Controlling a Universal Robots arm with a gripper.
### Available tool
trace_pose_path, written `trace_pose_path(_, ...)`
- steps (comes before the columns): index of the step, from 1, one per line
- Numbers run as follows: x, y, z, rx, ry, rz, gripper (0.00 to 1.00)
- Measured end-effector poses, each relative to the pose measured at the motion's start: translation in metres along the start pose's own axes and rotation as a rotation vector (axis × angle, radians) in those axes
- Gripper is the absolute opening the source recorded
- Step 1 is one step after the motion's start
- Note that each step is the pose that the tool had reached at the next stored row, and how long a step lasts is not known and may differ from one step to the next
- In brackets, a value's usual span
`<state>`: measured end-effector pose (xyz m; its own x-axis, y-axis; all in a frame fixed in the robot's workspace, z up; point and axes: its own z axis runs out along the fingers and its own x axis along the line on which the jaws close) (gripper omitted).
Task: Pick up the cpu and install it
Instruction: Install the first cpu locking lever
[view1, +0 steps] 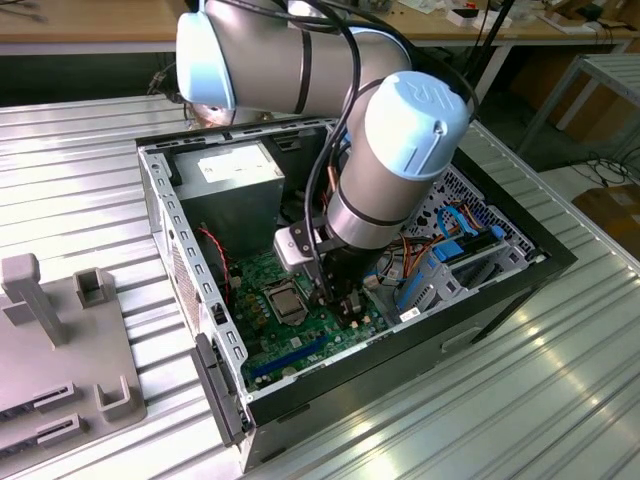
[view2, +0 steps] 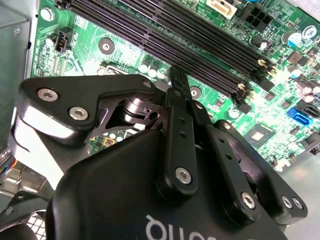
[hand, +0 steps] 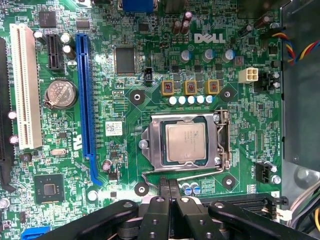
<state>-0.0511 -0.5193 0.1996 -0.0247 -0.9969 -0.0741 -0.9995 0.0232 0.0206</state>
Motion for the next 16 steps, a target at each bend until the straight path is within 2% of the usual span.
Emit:
trace_pose_path(7, 0.0002, 0.001, 0.0006, 0.0, -0.002, 0.0, 0.11)
trace_pose_path(8, 0.0001, 0.0016, -0.001, 0.0001, -0.0031, 0.0, 0.11)
trace_pose_path(9, -0.0006, 0.0018, -0.0104, -0.0001, -0.0028, 0.0, 0.11)
trace_pose_path(10, -0.0011, 0.006, -0.0164, -0.0001, -0.0028, 0.0, 0.11)
trace_pose_path(11, -0.0026, 0.0153, -0.0181, -0.0002, -0.0027, -0.001, 0.11)
trace_pose_path(16, -0.0034, 0.0185, -0.0179, -0.0002, -0.0028, -0.001, 0.11)
